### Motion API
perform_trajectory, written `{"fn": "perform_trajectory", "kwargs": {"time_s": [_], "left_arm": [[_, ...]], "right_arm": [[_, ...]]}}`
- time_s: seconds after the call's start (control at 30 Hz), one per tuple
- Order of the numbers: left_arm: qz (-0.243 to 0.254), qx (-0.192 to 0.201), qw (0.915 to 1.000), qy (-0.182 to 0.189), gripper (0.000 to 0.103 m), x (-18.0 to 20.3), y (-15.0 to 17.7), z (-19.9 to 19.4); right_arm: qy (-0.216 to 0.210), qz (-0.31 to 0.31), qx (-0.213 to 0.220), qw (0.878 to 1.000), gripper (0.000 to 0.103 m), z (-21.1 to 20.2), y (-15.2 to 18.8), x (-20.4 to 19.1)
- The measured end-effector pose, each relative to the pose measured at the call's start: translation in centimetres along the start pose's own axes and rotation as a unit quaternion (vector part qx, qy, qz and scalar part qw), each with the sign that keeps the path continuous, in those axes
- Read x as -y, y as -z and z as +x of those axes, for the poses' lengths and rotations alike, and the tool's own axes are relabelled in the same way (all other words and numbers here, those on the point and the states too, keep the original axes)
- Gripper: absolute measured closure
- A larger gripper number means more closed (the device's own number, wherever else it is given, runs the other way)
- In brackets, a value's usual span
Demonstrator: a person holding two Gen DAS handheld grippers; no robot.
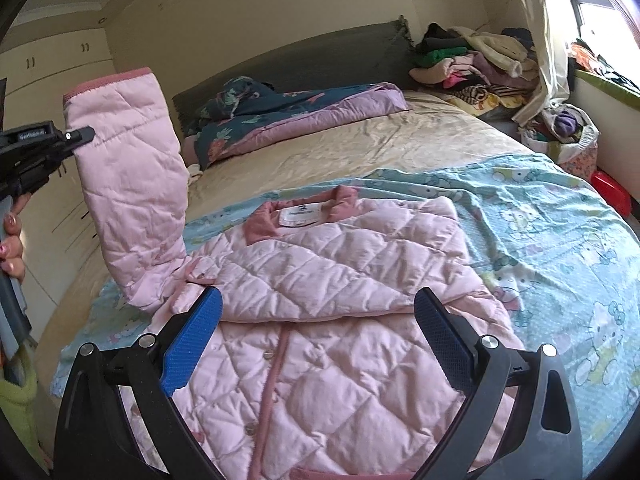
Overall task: Fold large clothes
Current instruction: 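Lift the held sleeve up and swing it toward the jacket front, then lay the sleeve across the jacket front and open the left gripper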
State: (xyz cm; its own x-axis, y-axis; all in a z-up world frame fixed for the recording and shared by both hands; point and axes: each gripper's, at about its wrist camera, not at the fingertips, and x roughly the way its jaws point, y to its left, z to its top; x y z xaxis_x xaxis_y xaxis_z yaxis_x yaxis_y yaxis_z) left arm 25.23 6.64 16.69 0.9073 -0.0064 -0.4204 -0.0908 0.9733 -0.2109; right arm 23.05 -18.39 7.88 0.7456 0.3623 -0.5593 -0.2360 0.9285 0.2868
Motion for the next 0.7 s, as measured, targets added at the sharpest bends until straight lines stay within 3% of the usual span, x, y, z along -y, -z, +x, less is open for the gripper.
{"fn": "perform_trajectory", "kwargs": {"time_s": [0.37,0.7], "left_arm": [[0.023,-0.046,0.998,0.038,0.1,4.5,3.7,3.1],[0.069,-0.102,0.9901,0.066,0.1,6.9,8.7,6.4]], "right_arm": [[0.023,0.033,0.006,0.999,0.007,-0.7,0.2,3.8],[0.048,0.061,0.002,0.997,0.007,-0.7,0.8,6.8]]}}
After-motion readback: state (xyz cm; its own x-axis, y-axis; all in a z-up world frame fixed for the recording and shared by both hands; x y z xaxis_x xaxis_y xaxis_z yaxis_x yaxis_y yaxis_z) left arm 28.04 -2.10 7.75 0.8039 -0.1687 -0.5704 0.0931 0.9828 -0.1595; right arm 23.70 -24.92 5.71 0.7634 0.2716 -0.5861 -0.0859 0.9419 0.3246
